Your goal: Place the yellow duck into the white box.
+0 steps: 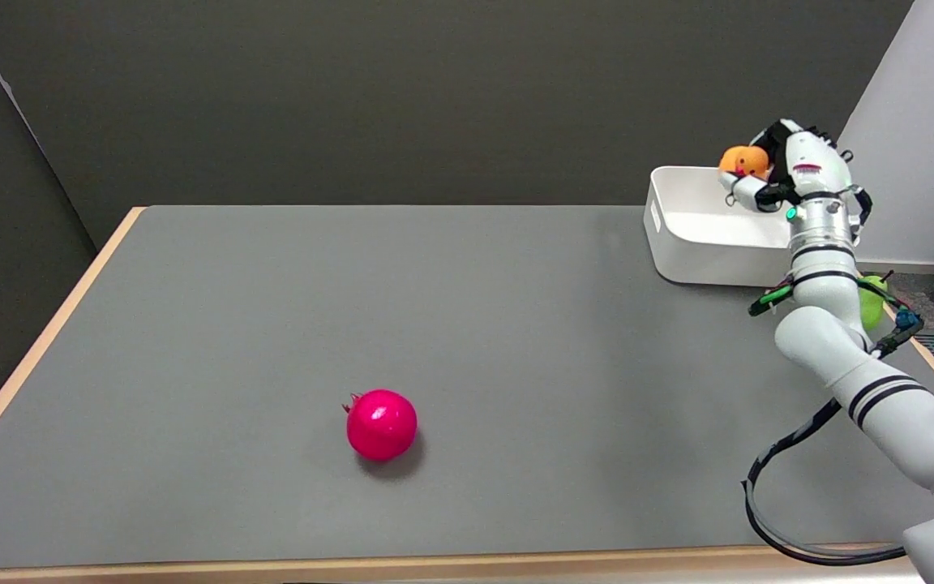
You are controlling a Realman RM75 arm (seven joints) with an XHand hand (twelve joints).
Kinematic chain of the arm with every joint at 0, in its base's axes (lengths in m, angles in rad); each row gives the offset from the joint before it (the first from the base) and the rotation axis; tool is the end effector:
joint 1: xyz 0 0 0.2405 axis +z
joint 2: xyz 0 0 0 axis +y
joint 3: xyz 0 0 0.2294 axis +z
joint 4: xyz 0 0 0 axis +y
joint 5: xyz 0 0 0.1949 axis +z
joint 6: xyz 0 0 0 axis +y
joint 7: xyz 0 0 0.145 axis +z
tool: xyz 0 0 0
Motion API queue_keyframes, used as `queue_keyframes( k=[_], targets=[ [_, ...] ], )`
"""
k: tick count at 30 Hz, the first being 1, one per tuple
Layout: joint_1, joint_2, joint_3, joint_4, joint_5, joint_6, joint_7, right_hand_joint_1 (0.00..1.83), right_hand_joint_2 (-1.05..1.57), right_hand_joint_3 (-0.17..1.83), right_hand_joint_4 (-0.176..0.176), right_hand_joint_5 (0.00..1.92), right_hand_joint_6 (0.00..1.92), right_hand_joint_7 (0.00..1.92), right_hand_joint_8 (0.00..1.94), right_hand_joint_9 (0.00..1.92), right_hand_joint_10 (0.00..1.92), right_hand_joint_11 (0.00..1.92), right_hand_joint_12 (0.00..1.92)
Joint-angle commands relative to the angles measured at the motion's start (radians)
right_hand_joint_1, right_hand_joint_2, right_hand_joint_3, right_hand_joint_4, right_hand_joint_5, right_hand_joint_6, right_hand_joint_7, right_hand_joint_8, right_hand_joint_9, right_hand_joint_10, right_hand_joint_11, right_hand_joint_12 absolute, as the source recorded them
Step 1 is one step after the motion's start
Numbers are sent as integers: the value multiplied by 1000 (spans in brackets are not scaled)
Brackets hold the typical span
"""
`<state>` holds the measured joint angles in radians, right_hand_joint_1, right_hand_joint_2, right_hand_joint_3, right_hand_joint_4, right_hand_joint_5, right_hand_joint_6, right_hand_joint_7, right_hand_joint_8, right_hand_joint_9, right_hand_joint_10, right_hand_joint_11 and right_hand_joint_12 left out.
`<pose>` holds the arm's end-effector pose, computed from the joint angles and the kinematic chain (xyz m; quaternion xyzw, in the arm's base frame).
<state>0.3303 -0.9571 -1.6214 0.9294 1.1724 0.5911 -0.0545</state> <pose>-0.1817 -0.3528 0.5164 0.4621 0.0061 0.2844 0.8400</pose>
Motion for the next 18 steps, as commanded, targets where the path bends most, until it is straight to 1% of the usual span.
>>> queue_keyframes(
  k=[1,2,3,4,5,6,7,8,10,12,13,14,18],
  targets=[
    [61,28,-143,-155,227,30,-42,1174,1146,330,-176,536,1480,792,1607,732,1684,145,1921],
    [64,26,-148,-147,261,28,-37,1052,1020,503,-168,483,1312,721,1365,650,1517,132,1808],
    [65,26,-151,-142,281,25,-35,843,811,816,-155,380,1036,582,1017,523,1269,137,1618],
    [67,26,-153,-135,294,14,-35,741,741,861,-124,288,772,404,734,331,1019,90,1387],
    [68,26,-152,-130,299,-2,-35,653,696,854,-87,189,488,201,439,108,747,29,1127],
    [69,26,-151,-126,299,-11,-35,603,658,866,-64,126,353,88,267,-1,554,-1,968],
    [70,26,-149,-121,299,-25,-35,582,611,913,-51,80,367,48,185,-1,372,-1,871],
    [70,26,-148,-119,299,-33,-35,571,603,898,-39,52,344,24,116,-1,229,-1,737],
    [72,26,-152,-112,299,-34,-35,562,634,790,-20,16,253,-1,-1,-1,-1,-1,411],
    [69,26,-153,-100,298,-34,-35,576,618,778,-14,2,228,-1,-1,-1,-1,-1,205],
    [67,26,-153,-86,293,-33,-35,557,587,817,-10,25,164,-1,-1,-1,-1,-1,163],
    [65,26,-154,-76,291,-31,-35,542,565,844,-7,41,117,-1,-1,-1,-1,-1,131],
    [36,27,-157,51,271,1,-7,531,567,841,-1,41,107,-1,-1,-1,-1,-1,95]
  ],
)
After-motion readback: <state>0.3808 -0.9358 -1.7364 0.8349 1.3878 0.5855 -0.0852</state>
